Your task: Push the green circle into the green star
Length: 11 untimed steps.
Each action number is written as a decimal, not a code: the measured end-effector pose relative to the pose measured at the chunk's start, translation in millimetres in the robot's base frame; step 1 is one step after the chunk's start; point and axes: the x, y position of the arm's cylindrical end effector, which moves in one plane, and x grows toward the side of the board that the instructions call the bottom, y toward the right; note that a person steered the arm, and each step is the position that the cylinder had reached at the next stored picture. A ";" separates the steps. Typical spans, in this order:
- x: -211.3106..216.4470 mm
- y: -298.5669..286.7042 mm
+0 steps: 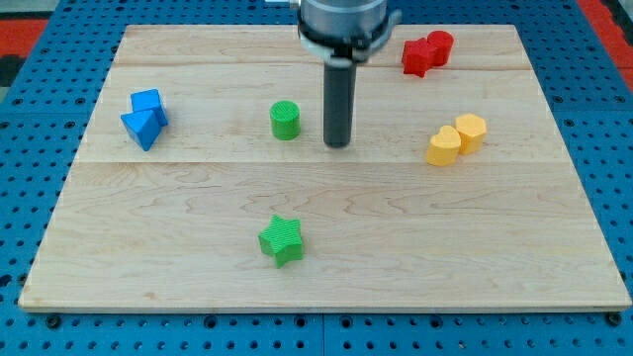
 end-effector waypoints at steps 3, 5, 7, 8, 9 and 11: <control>5.0 -86.9; 30.5 -53.9; 87.6 -47.8; 96.0 -40.0; 96.6 -34.2; 109.2 -39.3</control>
